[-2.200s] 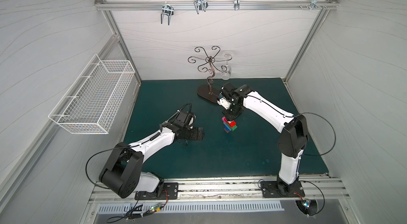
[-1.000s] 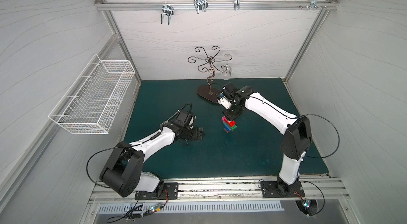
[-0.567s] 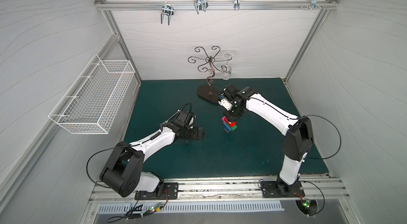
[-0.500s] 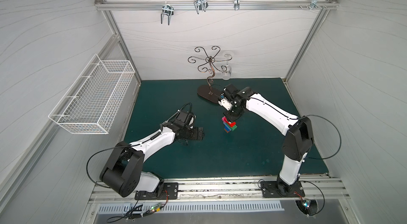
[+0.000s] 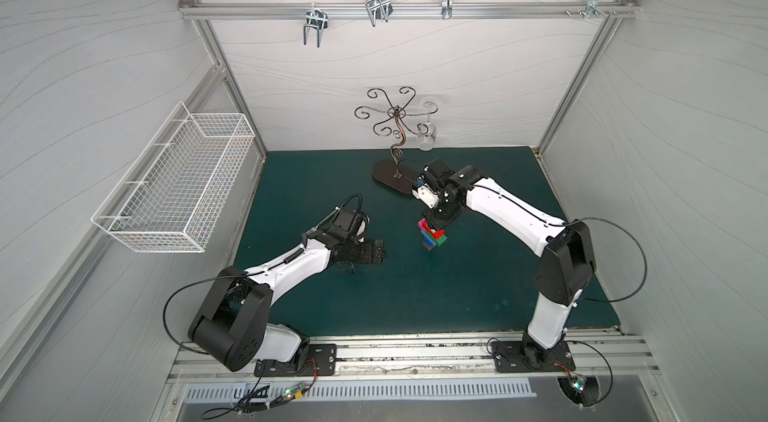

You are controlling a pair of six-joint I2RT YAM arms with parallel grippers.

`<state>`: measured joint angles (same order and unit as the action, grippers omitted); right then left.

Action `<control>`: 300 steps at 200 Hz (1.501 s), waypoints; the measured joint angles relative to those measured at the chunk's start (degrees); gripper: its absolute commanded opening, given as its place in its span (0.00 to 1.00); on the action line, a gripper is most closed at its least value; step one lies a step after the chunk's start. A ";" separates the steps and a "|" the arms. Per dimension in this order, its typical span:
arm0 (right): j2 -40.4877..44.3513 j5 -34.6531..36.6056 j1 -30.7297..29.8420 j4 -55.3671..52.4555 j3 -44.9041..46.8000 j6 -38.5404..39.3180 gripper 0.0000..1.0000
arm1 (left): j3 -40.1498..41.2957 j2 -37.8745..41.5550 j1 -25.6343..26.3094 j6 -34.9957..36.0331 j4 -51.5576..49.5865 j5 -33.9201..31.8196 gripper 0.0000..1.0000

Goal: Assemble a spoon with lego
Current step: Assemble the lego brick with the lego brick.

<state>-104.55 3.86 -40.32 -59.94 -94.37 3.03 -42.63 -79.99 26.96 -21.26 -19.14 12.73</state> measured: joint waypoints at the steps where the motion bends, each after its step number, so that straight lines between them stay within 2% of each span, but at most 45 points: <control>1: -0.02 0.00 0.02 -0.02 -0.02 0.00 0.18 | 0.00 0.00 0.00 0.00 0.00 0.00 1.00; 53: -2.32 0.74 0.04 -3.13 -3.17 0.02 0.17 | -0.02 0.00 0.00 0.11 -0.72 -0.52 1.00; 85: -3.30 1.95 -0.52 -4.85 -4.68 0.02 0.23 | -0.48 0.02 0.00 0.20 -1.33 -1.11 1.00; 111: -3.41 2.58 -0.90 -5.07 -5.11 0.02 0.23 | -0.57 0.02 0.00 0.31 -1.42 -1.49 1.00; 144: -4.70 2.56 -0.92 -6.71 -7.28 0.17 0.30 | -0.61 0.02 0.00 0.44 -1.44 -1.64 1.00; 255: -5.57 2.49 -0.92 -8.59 -8.66 0.44 0.39 | -0.68 0.02 0.00 0.74 -1.55 -1.66 1.00; 300: -6.03 2.43 -0.92 -9.18 -8.66 0.44 0.40 | -0.76 0.02 0.00 0.74 -1.57 -1.64 1.00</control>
<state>-110.59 6.28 -41.23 -69.12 -103.02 3.46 -43.40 -79.96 26.96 -20.51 -20.71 11.09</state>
